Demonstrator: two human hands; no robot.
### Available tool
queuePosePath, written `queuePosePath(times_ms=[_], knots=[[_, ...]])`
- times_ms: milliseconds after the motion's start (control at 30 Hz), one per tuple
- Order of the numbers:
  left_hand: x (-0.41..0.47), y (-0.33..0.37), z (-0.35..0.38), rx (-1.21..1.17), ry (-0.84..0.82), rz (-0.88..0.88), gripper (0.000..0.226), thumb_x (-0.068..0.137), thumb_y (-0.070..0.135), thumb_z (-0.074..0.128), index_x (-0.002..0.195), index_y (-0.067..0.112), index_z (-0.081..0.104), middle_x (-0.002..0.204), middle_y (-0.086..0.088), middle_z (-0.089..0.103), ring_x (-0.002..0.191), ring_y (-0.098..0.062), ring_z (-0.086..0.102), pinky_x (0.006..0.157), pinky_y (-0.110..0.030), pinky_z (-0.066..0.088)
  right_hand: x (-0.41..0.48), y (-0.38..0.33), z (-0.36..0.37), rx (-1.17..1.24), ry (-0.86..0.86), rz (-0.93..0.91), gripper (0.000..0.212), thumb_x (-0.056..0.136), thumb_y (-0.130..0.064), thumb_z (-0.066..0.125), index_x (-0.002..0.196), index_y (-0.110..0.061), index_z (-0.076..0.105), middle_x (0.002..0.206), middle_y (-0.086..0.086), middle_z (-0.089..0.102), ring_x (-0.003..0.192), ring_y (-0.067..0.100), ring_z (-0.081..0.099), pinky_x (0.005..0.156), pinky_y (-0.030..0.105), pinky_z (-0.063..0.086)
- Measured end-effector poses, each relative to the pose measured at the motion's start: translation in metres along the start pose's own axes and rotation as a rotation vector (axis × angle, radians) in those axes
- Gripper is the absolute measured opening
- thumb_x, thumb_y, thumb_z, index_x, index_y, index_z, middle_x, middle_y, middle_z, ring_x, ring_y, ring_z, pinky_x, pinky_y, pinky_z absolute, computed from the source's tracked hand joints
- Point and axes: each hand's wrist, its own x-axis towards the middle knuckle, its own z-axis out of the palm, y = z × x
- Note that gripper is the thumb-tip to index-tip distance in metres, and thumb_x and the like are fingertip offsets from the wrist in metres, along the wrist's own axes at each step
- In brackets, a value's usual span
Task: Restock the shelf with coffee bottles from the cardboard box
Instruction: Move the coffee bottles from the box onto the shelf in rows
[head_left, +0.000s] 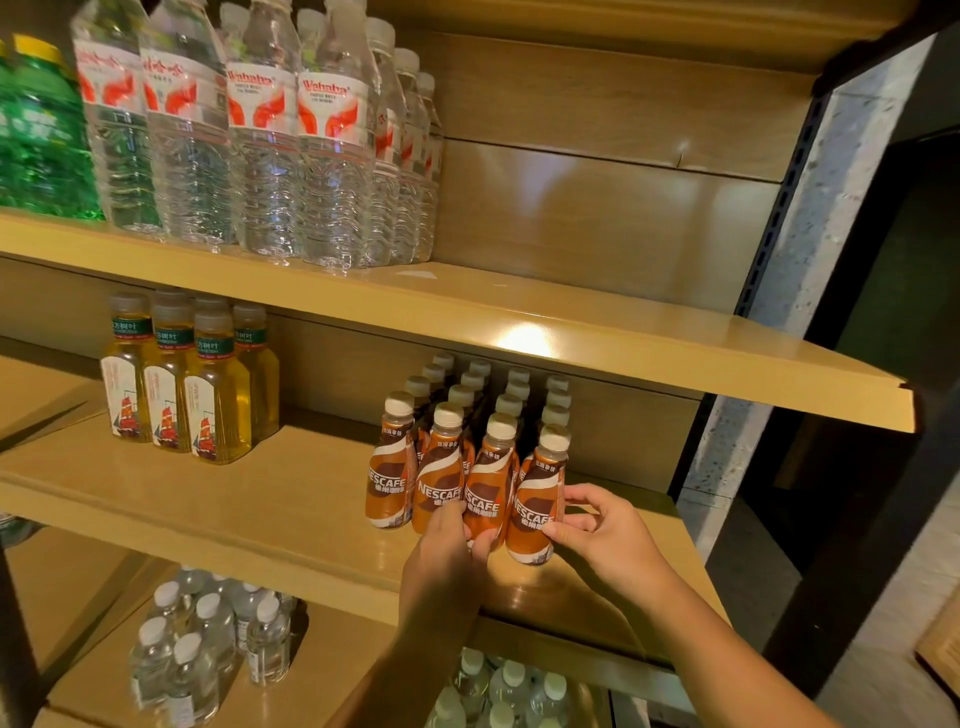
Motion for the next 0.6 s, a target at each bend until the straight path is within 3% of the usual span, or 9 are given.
queuePosePath(times_ms=[67, 233, 333, 500, 600], knots=[[-0.001, 0.002, -0.002, -0.004, -0.002, -0.008, 0.041, 0.096, 0.041, 0.066, 0.130, 0.023, 0.052, 0.104, 0.017, 0.049, 0.093, 0.002, 0.047, 0.074, -0.008, 0.033, -0.001, 0.000, -0.001, -0.027, -0.002, -0.009, 0.043, 0.084, -0.006, 0.079, 0.123, -0.017, 0.066, 0.107, -0.001, 0.078, 0.100, 0.016, 0.074, 0.094, 0.045, 0.059], [0.003, 0.010, -0.011, -0.065, -0.060, -0.073, 0.044, 0.097, 0.042, 0.064, 0.133, 0.024, 0.048, 0.120, 0.010, 0.057, 0.102, -0.005, 0.051, 0.092, -0.023, 0.047, -0.004, -0.004, -0.001, -0.068, -0.015, -0.012, 0.044, 0.087, -0.005, 0.075, 0.128, -0.016, 0.066, 0.107, -0.005, 0.078, 0.101, 0.012, 0.073, 0.097, 0.044, 0.057], [0.004, 0.012, -0.022, -0.091, -0.112, -0.085, 0.049, 0.094, 0.041, 0.068, 0.135, 0.025, 0.046, 0.127, 0.009, 0.056, 0.111, -0.008, 0.054, 0.100, -0.030, 0.049, -0.009, -0.011, 0.000, -0.143, -0.027, -0.003, 0.050, 0.087, -0.011, 0.077, 0.133, -0.025, 0.061, 0.114, -0.008, 0.074, 0.109, 0.010, 0.068, 0.102, 0.043, 0.054], [0.004, 0.003, -0.048, 0.108, -0.246, 0.081, 0.051, 0.091, 0.049, 0.068, 0.132, 0.029, 0.045, 0.131, 0.009, 0.054, 0.118, -0.011, 0.055, 0.101, -0.033, 0.051, -0.033, -0.019, 0.000, -0.618, 0.041, -0.042, 0.082, 0.089, -0.049, 0.070, 0.156, -0.024, 0.030, 0.156, -0.004, 0.043, 0.142, 0.016, 0.041, 0.115, 0.036, 0.039], [0.004, -0.003, -0.069, 0.345, -0.276, 0.252, 0.066, 0.087, 0.061, 0.066, 0.138, 0.029, 0.039, 0.137, 0.008, 0.049, 0.124, -0.013, 0.050, 0.104, -0.031, 0.048, -0.050, -0.022, 0.006, -0.920, 0.084, -0.079, 0.092, 0.087, -0.071, 0.052, 0.159, -0.022, 0.021, 0.164, 0.001, 0.029, 0.149, 0.020, 0.031, 0.120, 0.038, 0.031]])
